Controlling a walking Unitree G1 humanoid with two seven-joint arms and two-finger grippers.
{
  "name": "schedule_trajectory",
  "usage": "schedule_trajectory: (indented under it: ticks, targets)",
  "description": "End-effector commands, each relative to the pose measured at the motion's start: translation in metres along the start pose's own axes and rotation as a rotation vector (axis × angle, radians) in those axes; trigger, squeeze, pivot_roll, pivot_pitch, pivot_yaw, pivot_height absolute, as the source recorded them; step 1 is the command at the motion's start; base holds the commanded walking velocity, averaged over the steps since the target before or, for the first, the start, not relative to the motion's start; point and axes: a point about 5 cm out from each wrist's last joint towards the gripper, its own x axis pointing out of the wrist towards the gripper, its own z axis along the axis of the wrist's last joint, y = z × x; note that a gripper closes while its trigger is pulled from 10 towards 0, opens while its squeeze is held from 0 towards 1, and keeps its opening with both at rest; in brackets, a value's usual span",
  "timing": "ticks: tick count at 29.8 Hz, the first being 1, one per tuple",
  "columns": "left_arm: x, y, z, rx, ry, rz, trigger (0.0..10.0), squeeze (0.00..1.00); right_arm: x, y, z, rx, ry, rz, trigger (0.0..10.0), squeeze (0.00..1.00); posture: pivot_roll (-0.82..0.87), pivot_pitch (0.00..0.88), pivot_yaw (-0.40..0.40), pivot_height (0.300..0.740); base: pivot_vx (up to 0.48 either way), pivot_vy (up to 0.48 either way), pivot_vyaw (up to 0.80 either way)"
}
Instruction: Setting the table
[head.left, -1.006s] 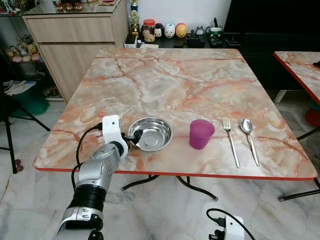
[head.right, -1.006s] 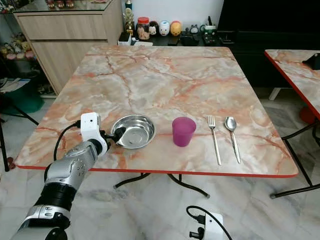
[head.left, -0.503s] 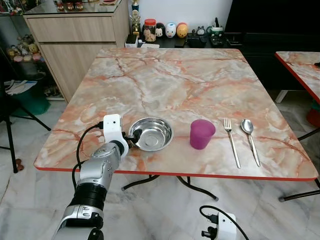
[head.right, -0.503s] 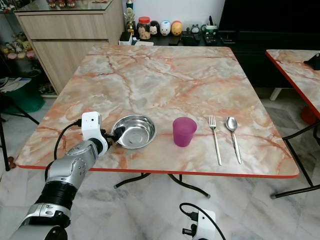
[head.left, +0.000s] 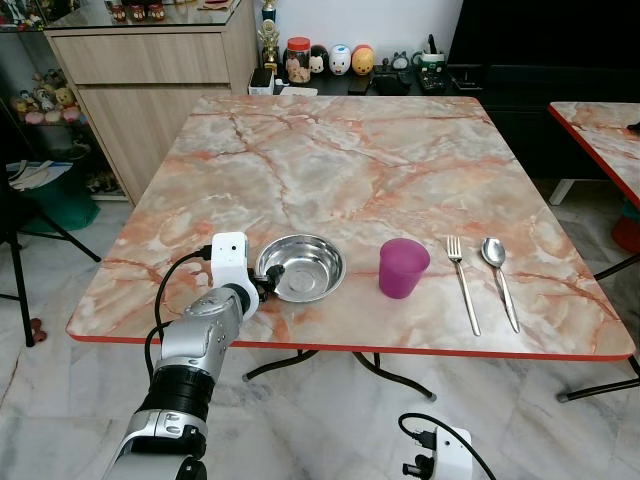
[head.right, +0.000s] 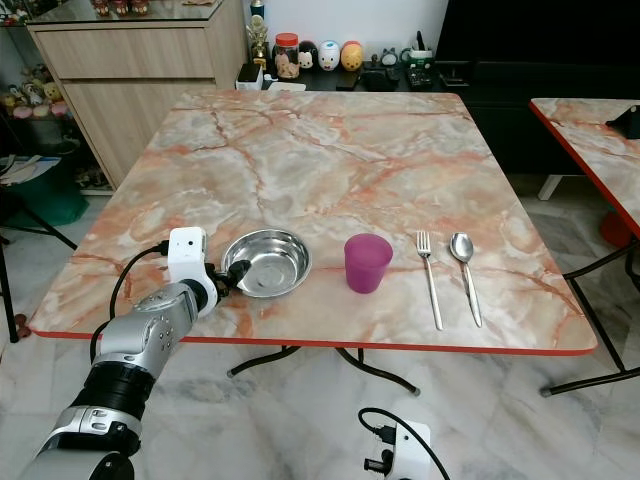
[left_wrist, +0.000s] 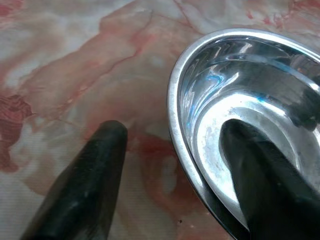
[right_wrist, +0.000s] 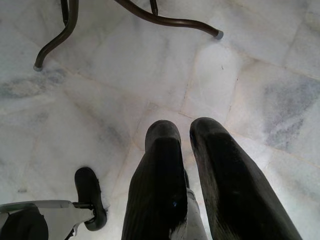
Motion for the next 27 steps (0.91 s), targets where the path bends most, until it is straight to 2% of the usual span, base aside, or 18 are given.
schedule_trajectory:
  ticks: [1,27]
  targets:
    - [0.0003,-0.0018,0.0033,0.011,0.002,-0.001,0.0,0.00,0.0003,-0.0001,0.0008,-0.006,0.002,-0.001,10.0,0.00,0.05,0.000,0.001,0.740,0.000,0.000,0.00]
    - [-0.0012,-0.0008,0.0054,0.039,-0.021,0.001,0.0,0.00,0.0004,-0.0012,0.0012,-0.013,0.003,0.001,10.0,0.00,0.06,0.000,-0.002,0.740,0.000,0.000,0.00]
